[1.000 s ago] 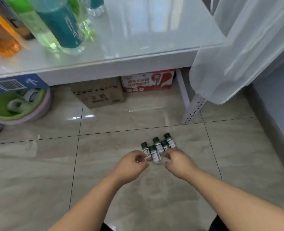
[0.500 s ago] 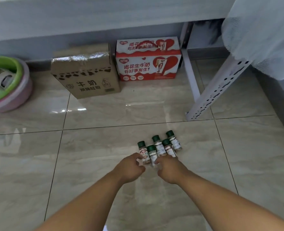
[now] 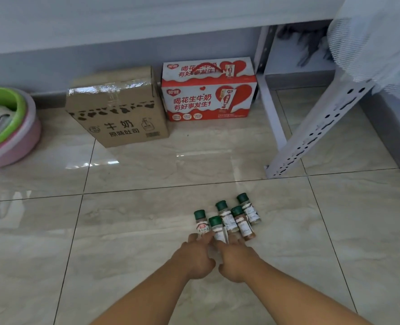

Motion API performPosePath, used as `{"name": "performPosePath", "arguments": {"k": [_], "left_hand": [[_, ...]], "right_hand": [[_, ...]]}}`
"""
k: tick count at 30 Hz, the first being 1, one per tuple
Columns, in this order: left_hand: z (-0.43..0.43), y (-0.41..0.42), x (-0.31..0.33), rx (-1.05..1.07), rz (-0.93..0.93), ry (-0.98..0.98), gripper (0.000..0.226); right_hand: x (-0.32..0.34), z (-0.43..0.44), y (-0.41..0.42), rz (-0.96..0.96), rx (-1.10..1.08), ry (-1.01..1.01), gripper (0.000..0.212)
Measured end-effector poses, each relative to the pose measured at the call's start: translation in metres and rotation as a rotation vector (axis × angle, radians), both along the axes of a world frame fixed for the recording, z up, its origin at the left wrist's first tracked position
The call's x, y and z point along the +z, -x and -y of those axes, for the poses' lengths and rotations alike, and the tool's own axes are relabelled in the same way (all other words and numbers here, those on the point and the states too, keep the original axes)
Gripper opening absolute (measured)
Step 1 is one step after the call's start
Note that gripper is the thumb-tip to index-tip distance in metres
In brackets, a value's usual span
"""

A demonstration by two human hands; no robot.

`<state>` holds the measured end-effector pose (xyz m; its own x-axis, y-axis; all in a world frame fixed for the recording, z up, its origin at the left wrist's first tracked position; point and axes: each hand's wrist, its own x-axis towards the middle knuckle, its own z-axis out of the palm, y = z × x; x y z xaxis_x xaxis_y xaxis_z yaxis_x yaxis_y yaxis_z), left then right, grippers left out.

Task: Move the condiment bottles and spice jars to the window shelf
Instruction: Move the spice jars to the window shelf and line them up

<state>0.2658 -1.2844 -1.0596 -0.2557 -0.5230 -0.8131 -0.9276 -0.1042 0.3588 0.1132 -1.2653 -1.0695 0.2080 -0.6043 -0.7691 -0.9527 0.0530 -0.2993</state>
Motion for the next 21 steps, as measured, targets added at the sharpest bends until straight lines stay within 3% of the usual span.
{"name": "performPosePath", "arguments": {"k": [7, 11, 16, 21], "left_hand": [[-0.005, -0.001, -0.007, -0.090, 0.090, -0.010, 0.085], [-0.004, 0.007, -0.013, -0.148, 0.144, 0.001, 0.090], [-0.009, 0.012, -0.016, -0.151, 0.200, 0.033, 0.067], [-0.016, 0.001, -0.019, -0.020, 0.201, 0.242, 0.039]], "right_hand": [[0.001, -0.007, -0.004, 0.011, -0.012, -0.006, 0.062], [-0.002, -0.009, -0.007, 0.029, -0.037, -0.049, 0.068], [-0.006, -0.015, 0.003, -0.017, -0.070, -0.039, 0.055], [-0.003, -0.024, 0.006, 0.057, -0.244, 0.117, 0.022]]}}
